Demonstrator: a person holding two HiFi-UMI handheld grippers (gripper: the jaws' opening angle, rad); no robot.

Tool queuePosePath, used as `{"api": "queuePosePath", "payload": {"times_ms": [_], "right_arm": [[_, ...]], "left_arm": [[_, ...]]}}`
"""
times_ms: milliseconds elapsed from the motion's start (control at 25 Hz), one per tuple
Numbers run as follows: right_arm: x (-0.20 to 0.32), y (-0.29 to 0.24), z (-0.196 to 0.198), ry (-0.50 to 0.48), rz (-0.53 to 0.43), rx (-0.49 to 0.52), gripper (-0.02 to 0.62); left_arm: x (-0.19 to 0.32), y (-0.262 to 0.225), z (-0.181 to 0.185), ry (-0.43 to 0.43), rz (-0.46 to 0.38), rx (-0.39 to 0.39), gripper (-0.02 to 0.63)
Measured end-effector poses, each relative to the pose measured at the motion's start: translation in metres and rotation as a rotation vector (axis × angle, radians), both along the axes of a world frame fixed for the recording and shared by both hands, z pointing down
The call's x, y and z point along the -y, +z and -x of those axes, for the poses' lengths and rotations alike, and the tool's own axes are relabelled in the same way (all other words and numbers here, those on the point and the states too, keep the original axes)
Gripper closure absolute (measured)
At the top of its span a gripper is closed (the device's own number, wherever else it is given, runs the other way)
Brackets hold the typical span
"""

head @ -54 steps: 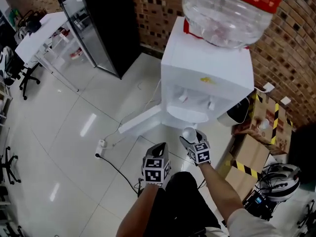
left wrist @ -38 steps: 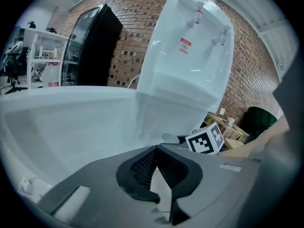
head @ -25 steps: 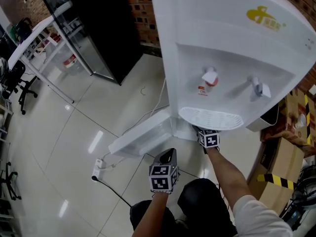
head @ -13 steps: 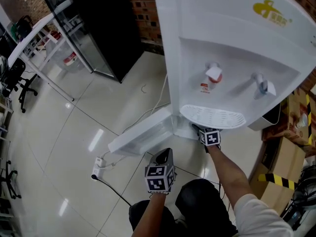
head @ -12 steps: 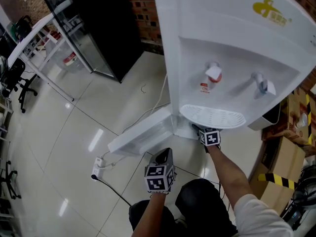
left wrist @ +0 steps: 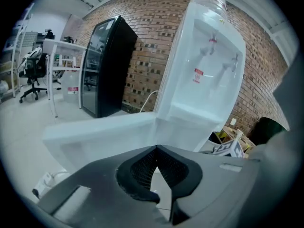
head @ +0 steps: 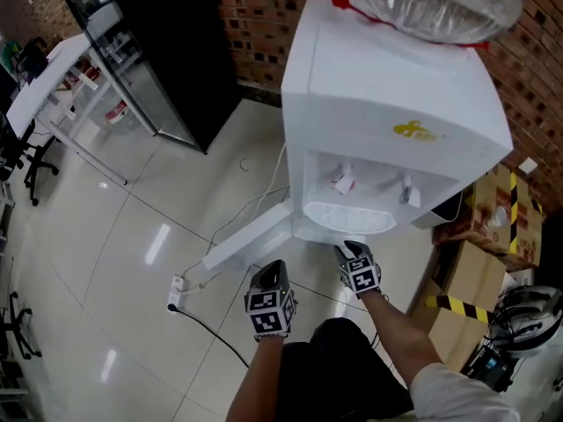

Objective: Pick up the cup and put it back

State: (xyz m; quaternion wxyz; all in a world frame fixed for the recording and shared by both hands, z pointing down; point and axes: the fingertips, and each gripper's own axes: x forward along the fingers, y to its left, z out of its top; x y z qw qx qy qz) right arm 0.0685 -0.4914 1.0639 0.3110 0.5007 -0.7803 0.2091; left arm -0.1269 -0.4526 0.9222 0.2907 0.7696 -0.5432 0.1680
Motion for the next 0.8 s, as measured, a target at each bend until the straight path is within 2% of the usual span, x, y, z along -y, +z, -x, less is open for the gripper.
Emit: {"api": "queuePosePath", "payload": {"times_ms": [80, 120, 280, 440, 640, 800], "right_arm": [[-0.030, -0.041, 0.006, -0.046, 0.009, -0.007, 0.563], [-0.042, -0.063, 0.007, -0.052, 0.014, 0.003, 0.595], [-0.062, -0.158, 0.015, -0.071, 0.031, 0.069, 0.593], [-0.091, -0.267, 0.024, -0.137, 0.009, 0.086, 0.592], [-0.113, -0.411, 0.020, -0.079, -0.078, 0.180, 0.592], [-0.139, -0.490, 0.015, -0.045, -0.130, 0.208, 0.592]], "left_arm": [[-0.009, -0.035, 0.005, -0.012, 0.019, 0.013, 0.606], [-0.014, -0.053, 0.007, -0.014, 0.029, 0.014, 0.606], [-0.026, -0.139, 0.012, 0.000, 0.032, 0.023, 0.606], [-0.049, -0.225, 0.011, 0.005, 0.041, 0.025, 0.606], [-0.070, -0.333, 0.011, 0.051, 0.014, 0.059, 0.606], [-0.087, -0.396, 0.008, 0.059, -0.015, 0.039, 0.606]]}}
